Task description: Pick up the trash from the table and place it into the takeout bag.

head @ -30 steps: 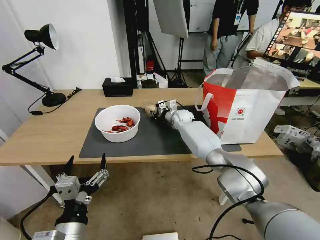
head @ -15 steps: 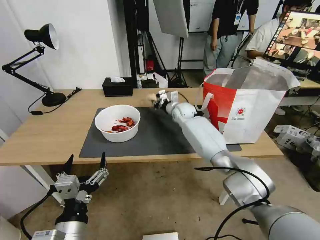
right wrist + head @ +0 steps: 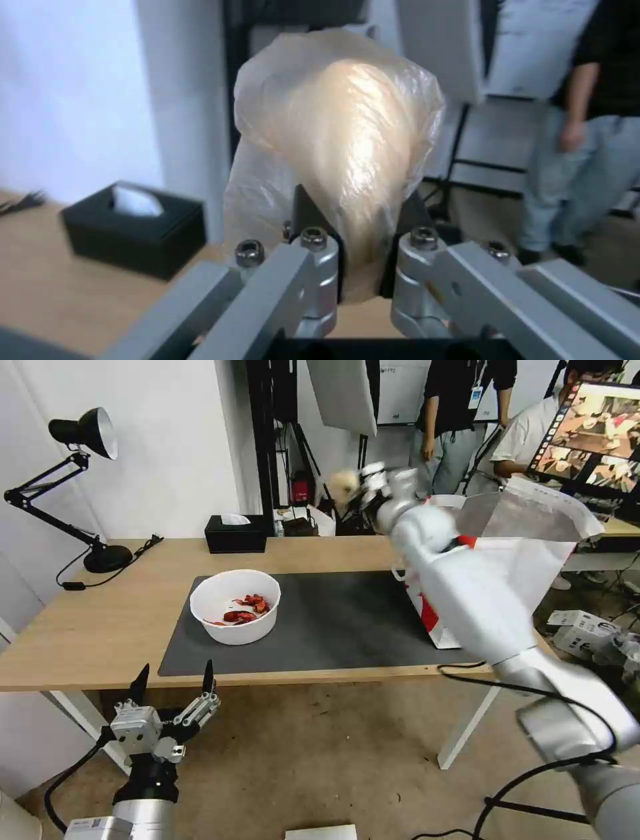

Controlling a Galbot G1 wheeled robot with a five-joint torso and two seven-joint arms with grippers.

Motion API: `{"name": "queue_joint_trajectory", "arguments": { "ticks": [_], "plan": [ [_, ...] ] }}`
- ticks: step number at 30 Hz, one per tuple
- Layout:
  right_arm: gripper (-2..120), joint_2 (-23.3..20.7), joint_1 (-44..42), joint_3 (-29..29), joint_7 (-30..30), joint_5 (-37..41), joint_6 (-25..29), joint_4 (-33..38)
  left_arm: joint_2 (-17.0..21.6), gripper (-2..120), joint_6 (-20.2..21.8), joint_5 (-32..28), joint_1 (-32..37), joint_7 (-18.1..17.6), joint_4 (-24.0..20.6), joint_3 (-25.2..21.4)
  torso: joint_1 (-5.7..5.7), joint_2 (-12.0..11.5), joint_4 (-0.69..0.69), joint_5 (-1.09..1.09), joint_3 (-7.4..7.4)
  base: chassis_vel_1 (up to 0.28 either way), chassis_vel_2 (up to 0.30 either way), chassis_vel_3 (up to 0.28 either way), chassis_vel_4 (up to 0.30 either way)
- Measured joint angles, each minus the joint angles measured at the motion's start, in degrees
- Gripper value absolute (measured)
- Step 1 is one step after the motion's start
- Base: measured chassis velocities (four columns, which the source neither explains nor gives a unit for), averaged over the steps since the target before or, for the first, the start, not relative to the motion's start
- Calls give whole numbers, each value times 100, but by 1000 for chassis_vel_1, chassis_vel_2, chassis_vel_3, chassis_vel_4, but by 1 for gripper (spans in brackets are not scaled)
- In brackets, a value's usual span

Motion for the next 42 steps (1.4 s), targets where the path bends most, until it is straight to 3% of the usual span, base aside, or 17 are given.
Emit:
{"name": "queue_joint_trajectory", "arguments": {
  "ticks": [6,9,10,12,16,21,28,30,34,37,42],
  "plan": [
    [6,-686,34,255,312,486,-289,446,31,100,29,-49,-42,1,0,31,0,0,2,0,0,0,0,0,0],
    [6,-1412,-276,447,598,968,-547,944,70,100,40,-111,-70,1,0,27,0,0,-1,3,0,0,0,0,0],
    [6,-1412,-276,447,598,968,-547,944,70,100,40,-111,-70,1,0,27,0,0,-1,3,0,0,0,0,0],
    [6,-1843,-599,636,902,1395,-755,1315,88,100,42,-132,-83,0,0,25,0,0,-2,1,0,0,0,0,0],
    [6,-2286,-1051,823,1182,1766,-871,1703,110,100,46,-137,-105,2,0,51,0,0,-1,-1,-1,0,0,0,0],
    [6,-2537,-1587,1052,1617,2157,-1054,2077,113,100,49,-137,-123,4,0,86,0,0,-1,0,-1,0,0,0,0],
    [27,-2530,-1856,1193,1910,2264,-1038,2193,128,100,54,-137,-125,6,0,93,0,0,1,-1,0,0,0,0,0],
    [39,-2511,-1869,1202,1940,2258,-1011,2211,120,100,54,-136,-121,6,0,89,0,0,1,-2,0,0,0,0,0],
    [47,-2499,-1893,1228,1957,2249,-990,2237,112,100,54,-136,-108,6,0,81,0,0,2,-2,0,0,0,0,0],
    [64,-2493,-1975,1304,1967,2242,-973,2293,110,100,55,-132,-97,6,0,77,0,0,1,-2,0,0,0,0,0],
    [81,-2493,-2062,1392,1968,2232,-960,2362,110,100,54,-124,-80,7,0,76,0,0,1,-2,0,0,0,0,0]
  ]
}}
